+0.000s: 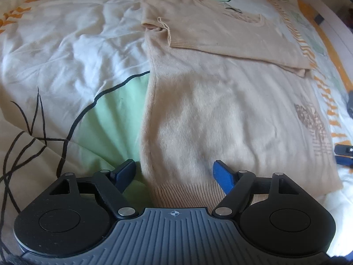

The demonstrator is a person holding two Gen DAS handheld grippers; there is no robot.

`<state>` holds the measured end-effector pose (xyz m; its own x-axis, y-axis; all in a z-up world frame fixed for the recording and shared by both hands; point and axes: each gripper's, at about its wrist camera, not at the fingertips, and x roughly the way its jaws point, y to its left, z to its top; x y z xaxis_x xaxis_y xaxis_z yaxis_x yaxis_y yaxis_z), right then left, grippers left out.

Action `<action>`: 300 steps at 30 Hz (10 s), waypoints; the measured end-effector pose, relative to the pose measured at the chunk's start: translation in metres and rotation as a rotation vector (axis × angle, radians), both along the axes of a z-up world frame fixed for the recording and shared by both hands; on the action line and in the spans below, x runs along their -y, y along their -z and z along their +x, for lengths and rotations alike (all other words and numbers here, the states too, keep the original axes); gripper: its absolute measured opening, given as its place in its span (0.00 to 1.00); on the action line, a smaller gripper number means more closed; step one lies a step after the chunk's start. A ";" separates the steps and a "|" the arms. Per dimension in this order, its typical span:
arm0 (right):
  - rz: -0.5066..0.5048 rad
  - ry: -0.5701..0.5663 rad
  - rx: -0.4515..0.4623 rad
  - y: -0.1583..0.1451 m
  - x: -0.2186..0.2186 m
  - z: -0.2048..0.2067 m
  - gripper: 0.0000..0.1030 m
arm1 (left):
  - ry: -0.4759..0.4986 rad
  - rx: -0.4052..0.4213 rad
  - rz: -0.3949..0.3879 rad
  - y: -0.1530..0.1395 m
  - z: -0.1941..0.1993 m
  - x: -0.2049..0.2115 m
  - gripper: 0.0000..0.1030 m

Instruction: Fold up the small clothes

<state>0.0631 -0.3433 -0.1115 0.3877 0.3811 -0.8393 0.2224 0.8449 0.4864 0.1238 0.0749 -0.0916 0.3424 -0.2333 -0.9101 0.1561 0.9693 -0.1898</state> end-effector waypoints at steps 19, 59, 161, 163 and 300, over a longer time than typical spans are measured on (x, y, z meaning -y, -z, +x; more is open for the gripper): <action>0.107 -0.147 0.009 0.014 -0.025 -0.008 1.00 | 0.027 0.033 -0.021 0.010 -0.004 0.010 0.97; 0.087 -0.048 0.044 0.020 -0.035 -0.016 0.34 | -0.168 0.104 -0.120 0.006 -0.017 -0.013 0.09; 0.144 0.235 0.343 -0.010 0.043 0.265 0.10 | -0.313 0.276 -0.289 -0.050 0.247 0.013 0.04; 0.136 0.235 0.322 0.002 0.043 0.275 0.10 | -0.332 0.253 -0.291 -0.041 0.256 0.009 0.04; 0.283 0.029 0.361 0.045 0.010 0.198 1.00 | 0.075 0.368 0.112 -0.032 0.145 0.061 0.79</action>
<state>0.2609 -0.3537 -0.1561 0.6500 0.5608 -0.5129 0.0175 0.6637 0.7478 0.2691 0.0136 -0.0597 0.6363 -0.1765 -0.7510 0.2653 0.9642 -0.0019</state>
